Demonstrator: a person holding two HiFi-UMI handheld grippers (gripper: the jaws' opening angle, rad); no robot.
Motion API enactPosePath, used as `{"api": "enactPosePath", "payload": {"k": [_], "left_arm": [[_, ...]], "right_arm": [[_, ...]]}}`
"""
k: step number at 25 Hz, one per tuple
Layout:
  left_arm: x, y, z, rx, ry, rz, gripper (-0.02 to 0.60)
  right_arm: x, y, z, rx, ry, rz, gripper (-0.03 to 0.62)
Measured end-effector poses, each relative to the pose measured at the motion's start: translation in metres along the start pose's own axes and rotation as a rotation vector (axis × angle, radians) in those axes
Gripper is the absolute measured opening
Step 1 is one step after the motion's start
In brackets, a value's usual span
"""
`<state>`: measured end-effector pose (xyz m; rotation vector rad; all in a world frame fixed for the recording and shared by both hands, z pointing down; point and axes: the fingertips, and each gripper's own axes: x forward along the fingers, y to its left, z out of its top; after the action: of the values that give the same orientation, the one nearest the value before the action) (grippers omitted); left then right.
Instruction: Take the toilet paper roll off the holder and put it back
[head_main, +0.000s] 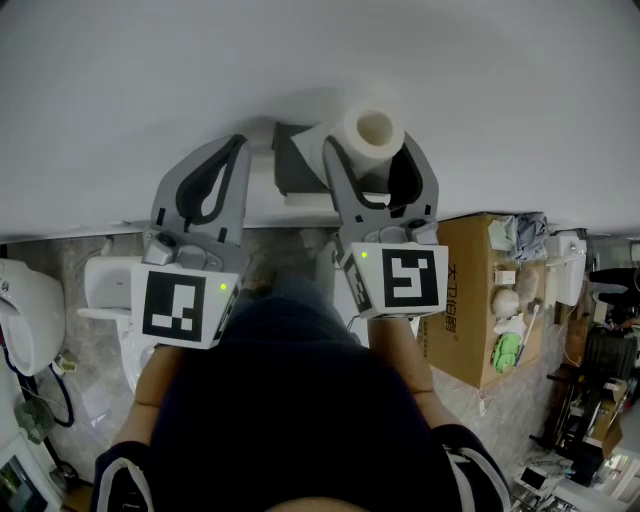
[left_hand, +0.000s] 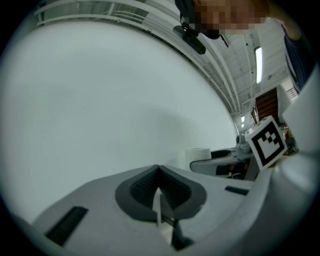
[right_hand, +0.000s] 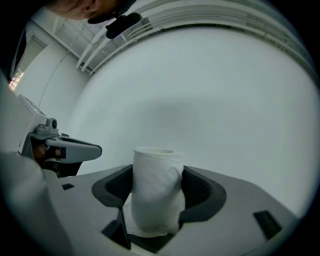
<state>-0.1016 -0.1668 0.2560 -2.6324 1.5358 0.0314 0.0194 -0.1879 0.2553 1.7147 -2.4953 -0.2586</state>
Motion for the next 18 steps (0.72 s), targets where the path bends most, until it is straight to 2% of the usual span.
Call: {"api": "enactPosePath", "payload": {"k": [8,12,18], "left_arm": [[0.0006,0.0026,-0.0006,0.019,-0.011,0.003,0.0],[0.0002,0.0038,-0.0027,-0.007,0.007,0.005,0.0],[0.0,0.0045,-0.0035,-0.005,0.006,0.009,0.0]], "right_arm": [[0.0038,-0.002,-0.0048,0.012,0.006,-0.006,0.305],[0.006,-0.0008,-0.0083,0.015,0.016,-0.006,0.305],[0.0064,-0.0023,-0.0084,0.012,0.023,-0.008,0.305]]}}
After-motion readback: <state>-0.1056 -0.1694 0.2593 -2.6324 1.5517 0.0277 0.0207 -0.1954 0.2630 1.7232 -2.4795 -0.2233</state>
